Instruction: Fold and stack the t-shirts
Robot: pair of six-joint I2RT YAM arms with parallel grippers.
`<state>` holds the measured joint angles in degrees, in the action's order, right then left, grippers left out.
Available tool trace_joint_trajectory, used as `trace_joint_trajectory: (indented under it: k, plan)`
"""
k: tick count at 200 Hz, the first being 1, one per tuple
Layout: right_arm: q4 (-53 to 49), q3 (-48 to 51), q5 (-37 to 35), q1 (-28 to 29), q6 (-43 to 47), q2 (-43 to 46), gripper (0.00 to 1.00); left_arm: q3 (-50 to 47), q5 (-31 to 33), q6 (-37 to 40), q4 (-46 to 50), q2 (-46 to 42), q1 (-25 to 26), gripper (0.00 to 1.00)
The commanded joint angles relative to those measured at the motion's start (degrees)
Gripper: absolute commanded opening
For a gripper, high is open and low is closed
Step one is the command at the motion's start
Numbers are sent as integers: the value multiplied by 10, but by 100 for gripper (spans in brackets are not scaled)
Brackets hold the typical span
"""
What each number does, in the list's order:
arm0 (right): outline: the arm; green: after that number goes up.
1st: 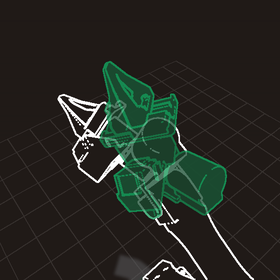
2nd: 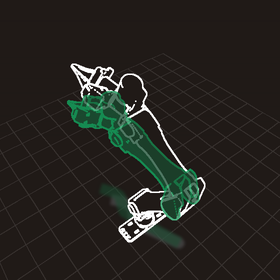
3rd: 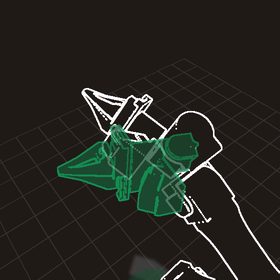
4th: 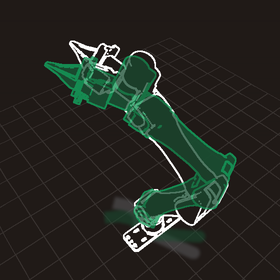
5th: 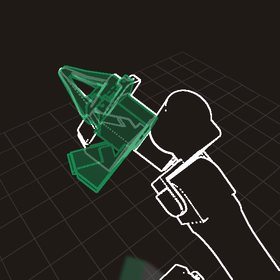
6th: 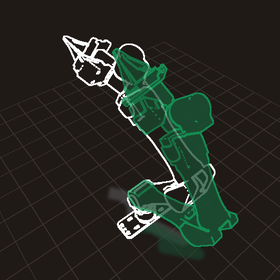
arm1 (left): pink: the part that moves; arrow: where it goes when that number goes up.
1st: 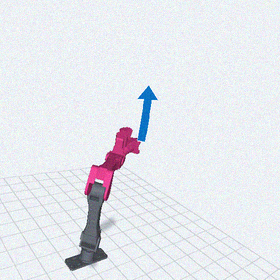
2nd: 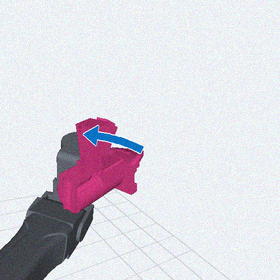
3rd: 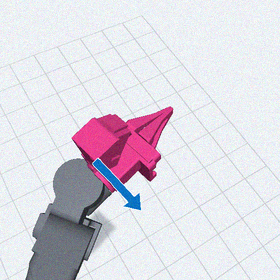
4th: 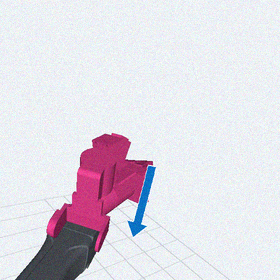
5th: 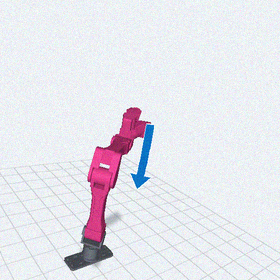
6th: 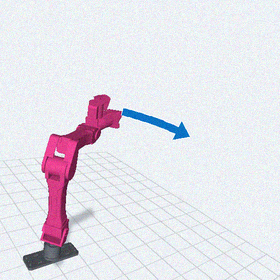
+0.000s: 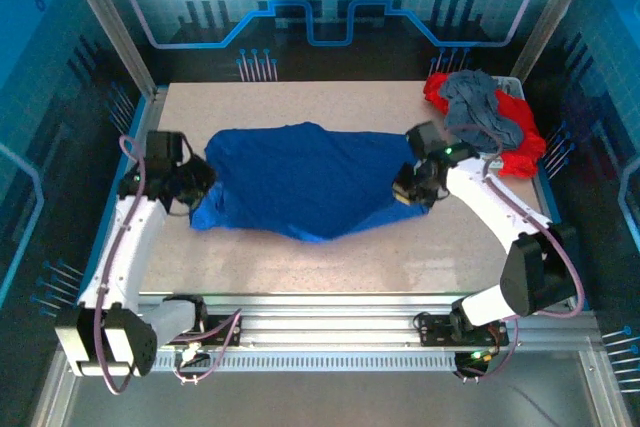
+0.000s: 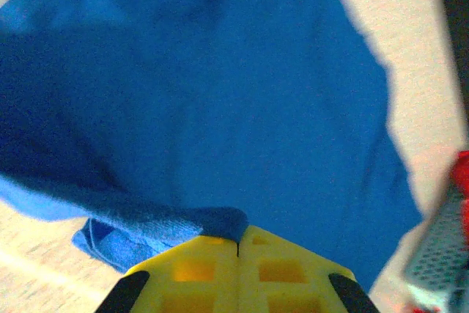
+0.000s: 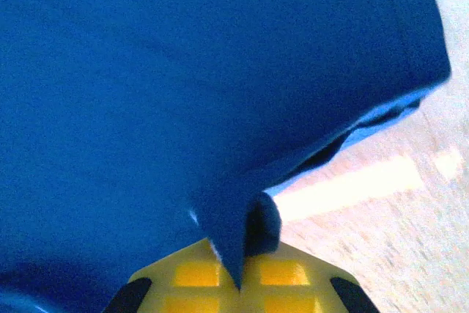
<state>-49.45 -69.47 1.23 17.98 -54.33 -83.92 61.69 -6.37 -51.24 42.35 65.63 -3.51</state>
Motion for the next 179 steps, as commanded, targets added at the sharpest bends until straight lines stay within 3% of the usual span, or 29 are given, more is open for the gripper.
trace_joint_trajectory:
  k: [1, 32, 74, 97, 141, 179]
  plan:
    - [-42, -98, -24, -20, 63, -2, 0, 107, 13, -12, -47, 22, 2, 0]
    - [-66, -161, -25, -13, 93, 49, 0, 199, 56, -10, -19, -10, 5, 0]
    - [-36, -82, -20, 15, 101, 267, 0, 207, 138, 20, -31, -179, 5, 0]
    - [-54, -101, -22, 16, 99, 338, 0, 262, 165, 49, -51, -204, 5, 0]
    - [-28, -188, -6, 12, 109, 269, 0, 329, 164, 6, -93, -103, 5, 0]
    - [60, -232, 77, -59, 79, 105, 0, 366, 113, -29, -141, 60, 2, 0]
